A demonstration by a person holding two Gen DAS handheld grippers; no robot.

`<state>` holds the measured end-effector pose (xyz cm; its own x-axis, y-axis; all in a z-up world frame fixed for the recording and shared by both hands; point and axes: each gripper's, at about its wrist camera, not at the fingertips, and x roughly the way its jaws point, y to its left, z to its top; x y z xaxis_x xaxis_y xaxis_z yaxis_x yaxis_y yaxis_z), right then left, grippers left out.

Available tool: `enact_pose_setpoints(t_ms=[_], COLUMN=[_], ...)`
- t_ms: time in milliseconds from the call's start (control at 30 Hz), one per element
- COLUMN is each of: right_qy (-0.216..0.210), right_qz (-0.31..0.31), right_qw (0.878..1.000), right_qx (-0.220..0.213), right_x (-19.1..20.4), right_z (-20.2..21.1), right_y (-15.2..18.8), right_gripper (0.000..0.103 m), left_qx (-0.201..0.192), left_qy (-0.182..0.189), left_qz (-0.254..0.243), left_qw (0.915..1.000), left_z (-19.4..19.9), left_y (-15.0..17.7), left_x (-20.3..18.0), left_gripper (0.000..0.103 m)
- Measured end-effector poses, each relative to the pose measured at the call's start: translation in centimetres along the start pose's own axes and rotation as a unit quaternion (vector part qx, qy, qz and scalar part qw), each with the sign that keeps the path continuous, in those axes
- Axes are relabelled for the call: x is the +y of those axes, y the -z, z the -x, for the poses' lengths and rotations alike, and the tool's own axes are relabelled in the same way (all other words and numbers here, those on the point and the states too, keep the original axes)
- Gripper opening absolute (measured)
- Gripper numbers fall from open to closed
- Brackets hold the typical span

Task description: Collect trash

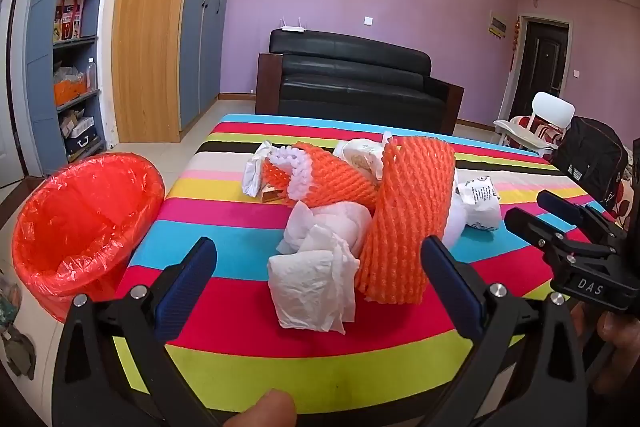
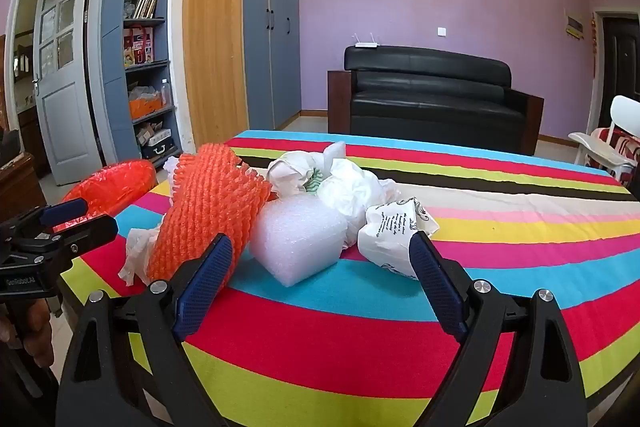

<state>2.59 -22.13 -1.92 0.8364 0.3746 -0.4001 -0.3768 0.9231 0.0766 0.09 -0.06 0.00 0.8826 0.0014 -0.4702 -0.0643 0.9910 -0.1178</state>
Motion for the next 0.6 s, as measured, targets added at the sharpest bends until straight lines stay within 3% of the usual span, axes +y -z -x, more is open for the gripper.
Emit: enact_pose_setpoints(t_ms=[600], right_qy=[0.000], right_qz=[-0.001], right_qw=[1.000], right_qx=[0.000], right_x=[0.04], right_z=[0.00], right_y=[0.03], right_gripper=[0.084], left_qx=[-0.007], left_qy=[-0.007], left_qz=[0.000], left_qw=[1.0000], left_z=[0.22], left_y=[-0.04], left_x=[-0.13], left_gripper=[0.099])
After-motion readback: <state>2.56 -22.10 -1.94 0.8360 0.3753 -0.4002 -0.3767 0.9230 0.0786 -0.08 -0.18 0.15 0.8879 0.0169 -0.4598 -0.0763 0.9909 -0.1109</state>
